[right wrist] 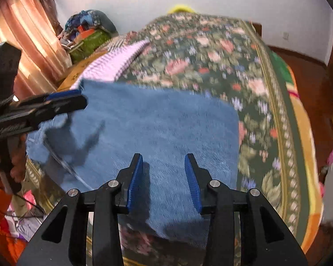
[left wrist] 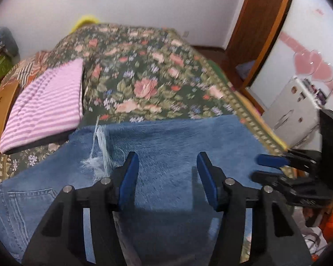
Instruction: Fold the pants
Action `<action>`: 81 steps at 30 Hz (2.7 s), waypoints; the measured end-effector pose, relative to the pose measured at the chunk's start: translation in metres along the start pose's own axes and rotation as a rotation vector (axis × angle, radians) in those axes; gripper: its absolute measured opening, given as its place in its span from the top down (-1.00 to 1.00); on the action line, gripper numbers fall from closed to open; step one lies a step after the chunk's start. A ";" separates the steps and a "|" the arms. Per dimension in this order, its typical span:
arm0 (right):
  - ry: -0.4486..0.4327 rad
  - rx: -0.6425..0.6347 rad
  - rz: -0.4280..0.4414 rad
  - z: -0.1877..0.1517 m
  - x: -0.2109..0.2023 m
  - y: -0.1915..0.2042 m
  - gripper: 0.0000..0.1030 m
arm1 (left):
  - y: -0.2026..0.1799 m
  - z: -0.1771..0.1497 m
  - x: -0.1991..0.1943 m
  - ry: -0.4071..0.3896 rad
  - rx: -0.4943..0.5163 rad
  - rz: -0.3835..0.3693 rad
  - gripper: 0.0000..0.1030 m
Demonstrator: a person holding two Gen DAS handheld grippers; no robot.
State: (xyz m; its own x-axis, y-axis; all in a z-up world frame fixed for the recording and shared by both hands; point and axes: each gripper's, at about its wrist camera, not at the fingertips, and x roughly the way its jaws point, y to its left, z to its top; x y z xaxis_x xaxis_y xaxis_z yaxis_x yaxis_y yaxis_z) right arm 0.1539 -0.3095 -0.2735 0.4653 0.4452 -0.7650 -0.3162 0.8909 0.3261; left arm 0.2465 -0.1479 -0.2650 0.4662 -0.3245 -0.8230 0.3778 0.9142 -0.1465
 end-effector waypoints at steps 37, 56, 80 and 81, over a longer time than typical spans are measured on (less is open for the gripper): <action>-0.113 -0.168 0.037 0.026 -0.037 0.054 -0.09 | 0.114 -0.097 -0.155 -0.150 -0.216 0.344 -0.59; -0.072 -0.365 0.173 0.049 0.023 0.148 -0.11 | 0.229 -0.224 -0.132 -0.041 -0.864 -0.032 -0.59; 0.024 -0.284 0.143 0.048 0.055 0.122 -0.11 | 0.255 -0.182 -0.082 -0.112 -0.875 0.058 -0.59; 0.027 -0.276 0.146 0.048 0.056 0.120 -0.11 | 0.261 -0.186 -0.074 -0.099 -0.899 0.060 -0.59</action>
State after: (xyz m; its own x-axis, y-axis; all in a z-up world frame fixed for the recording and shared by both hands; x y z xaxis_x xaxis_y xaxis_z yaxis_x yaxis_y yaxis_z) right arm 0.1810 -0.1732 -0.2504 0.3776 0.5612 -0.7365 -0.5925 0.7577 0.2735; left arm 0.1623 0.1594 -0.3445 0.5472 -0.2519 -0.7982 -0.3973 0.7612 -0.5126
